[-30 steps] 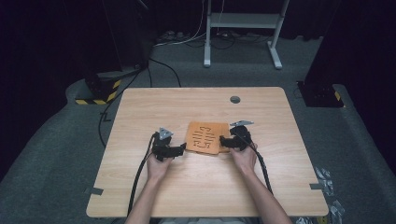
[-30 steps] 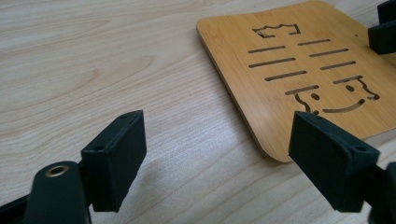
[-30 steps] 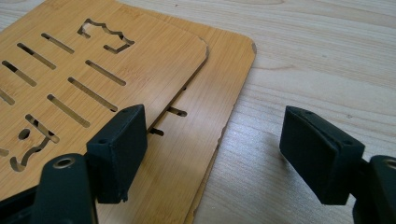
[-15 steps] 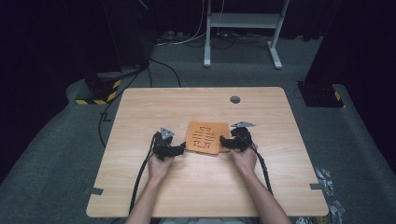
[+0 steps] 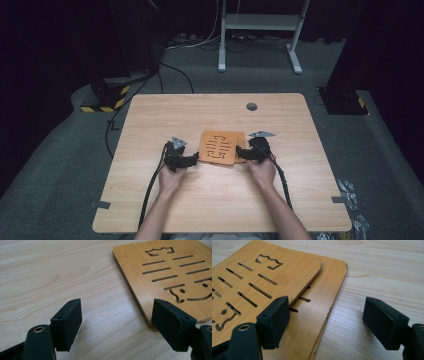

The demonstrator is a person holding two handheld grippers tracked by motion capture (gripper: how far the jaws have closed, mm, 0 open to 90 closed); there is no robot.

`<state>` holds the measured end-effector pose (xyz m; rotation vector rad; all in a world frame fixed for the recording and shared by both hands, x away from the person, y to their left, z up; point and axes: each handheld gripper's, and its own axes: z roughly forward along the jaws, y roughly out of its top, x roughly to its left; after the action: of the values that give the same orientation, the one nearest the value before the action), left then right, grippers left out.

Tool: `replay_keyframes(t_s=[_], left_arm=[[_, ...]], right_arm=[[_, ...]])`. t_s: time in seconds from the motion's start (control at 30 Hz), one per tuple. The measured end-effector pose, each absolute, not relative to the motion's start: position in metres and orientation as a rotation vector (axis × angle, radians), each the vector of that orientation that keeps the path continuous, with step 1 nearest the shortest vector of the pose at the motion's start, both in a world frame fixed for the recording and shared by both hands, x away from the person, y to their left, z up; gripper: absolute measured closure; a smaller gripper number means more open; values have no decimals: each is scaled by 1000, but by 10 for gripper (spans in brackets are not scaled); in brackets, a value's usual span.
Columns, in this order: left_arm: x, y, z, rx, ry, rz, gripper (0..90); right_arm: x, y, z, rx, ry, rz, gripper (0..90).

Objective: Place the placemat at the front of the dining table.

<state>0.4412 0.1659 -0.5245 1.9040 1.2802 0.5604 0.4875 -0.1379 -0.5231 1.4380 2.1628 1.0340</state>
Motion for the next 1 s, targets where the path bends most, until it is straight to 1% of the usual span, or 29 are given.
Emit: replay_keyframes(t_s=[0.5,0.7,1.0], left_arm=[[442,164,-525,1920,1275,564,258],[442,160,-526,1952,1272,593,269],[444,163,-526,1941,1287,553,271]], right_arm=[[488,-139,-523,1431,2155,1032,220],[488,-139,-524,1430,2155,1031,220],[488,-138,-523,1438,2154,1034,220]])
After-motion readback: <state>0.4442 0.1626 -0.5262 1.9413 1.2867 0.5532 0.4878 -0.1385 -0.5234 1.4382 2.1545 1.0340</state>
